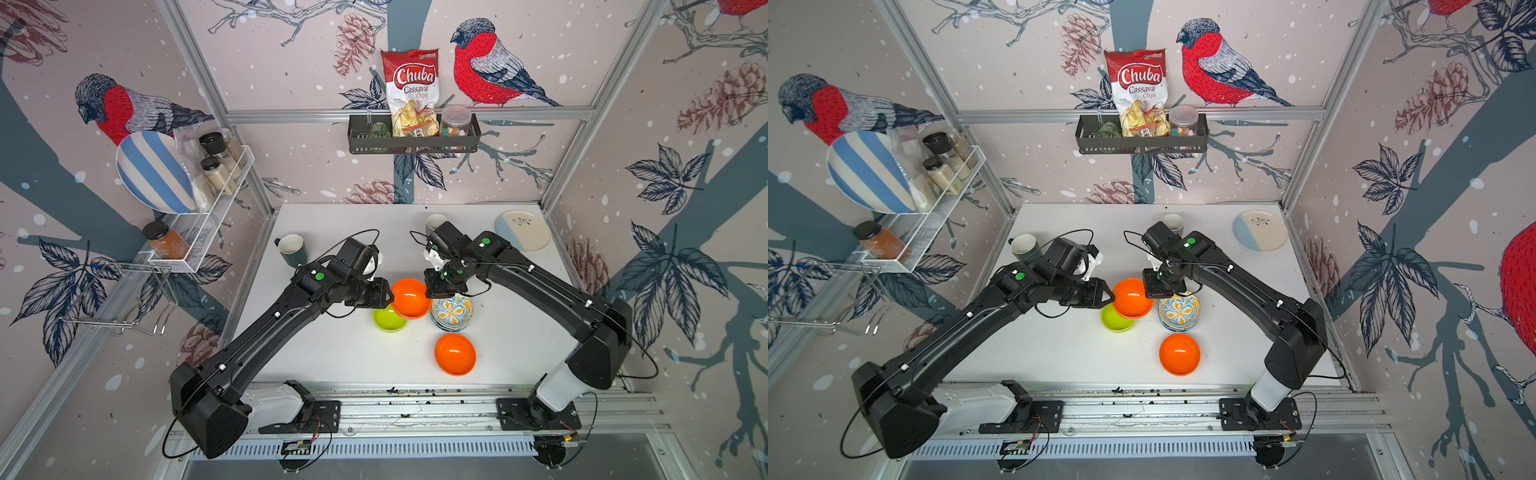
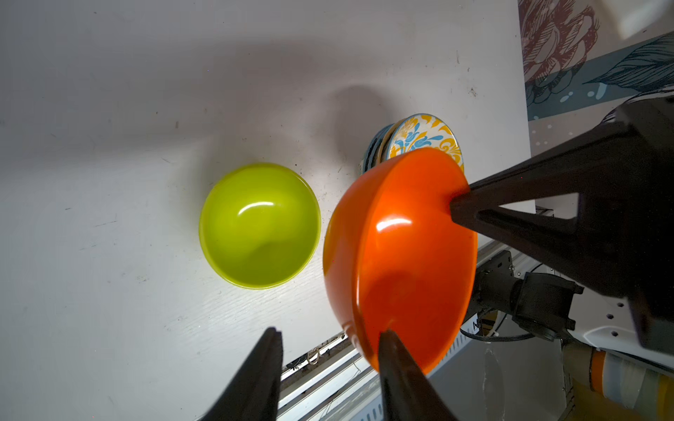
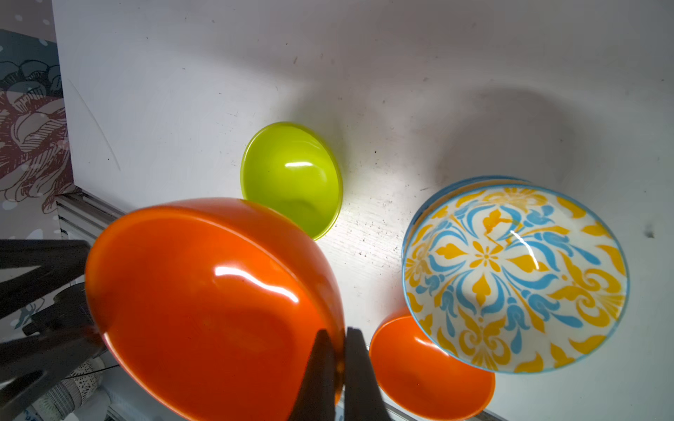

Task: Stack the bowls
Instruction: Pick up the bowl from the center of the board.

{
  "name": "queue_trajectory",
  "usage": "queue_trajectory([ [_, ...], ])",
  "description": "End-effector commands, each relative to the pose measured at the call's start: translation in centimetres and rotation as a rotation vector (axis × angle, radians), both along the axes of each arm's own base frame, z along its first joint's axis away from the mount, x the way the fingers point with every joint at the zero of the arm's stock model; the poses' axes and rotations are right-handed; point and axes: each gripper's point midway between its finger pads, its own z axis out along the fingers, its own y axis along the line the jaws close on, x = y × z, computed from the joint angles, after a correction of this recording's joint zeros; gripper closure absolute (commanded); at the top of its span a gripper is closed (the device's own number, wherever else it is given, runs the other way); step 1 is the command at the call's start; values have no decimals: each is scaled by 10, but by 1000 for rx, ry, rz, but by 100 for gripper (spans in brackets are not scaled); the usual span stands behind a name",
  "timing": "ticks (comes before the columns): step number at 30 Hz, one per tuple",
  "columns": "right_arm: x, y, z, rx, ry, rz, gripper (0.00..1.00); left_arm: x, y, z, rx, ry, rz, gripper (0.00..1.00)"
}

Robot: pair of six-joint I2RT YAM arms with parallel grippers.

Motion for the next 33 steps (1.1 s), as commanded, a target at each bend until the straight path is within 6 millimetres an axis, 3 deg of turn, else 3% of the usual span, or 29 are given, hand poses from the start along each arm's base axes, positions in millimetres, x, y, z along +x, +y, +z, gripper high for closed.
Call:
queue_trajectory([
  [1,-6,6,-2,-8,22,24,100,1,-3,-3,8,-17,-18,56],
  [21,-10,19,-8,-20,22,46,100,2,7,-24,98,14,2,86],
  [26,-10,20,-8,-11,23,44,100,3,10,-25,114,14,8,100],
  [28,-10,22,-9,-6,30,46,100,3,11,-26,121,14,12,100],
  [30,-10,23,-9,-3,31,46,91,4,14,-27,135,12,22,100],
  [33,-8,23,-6,2,28,44,68,4,17,-28,149,14,30,100],
])
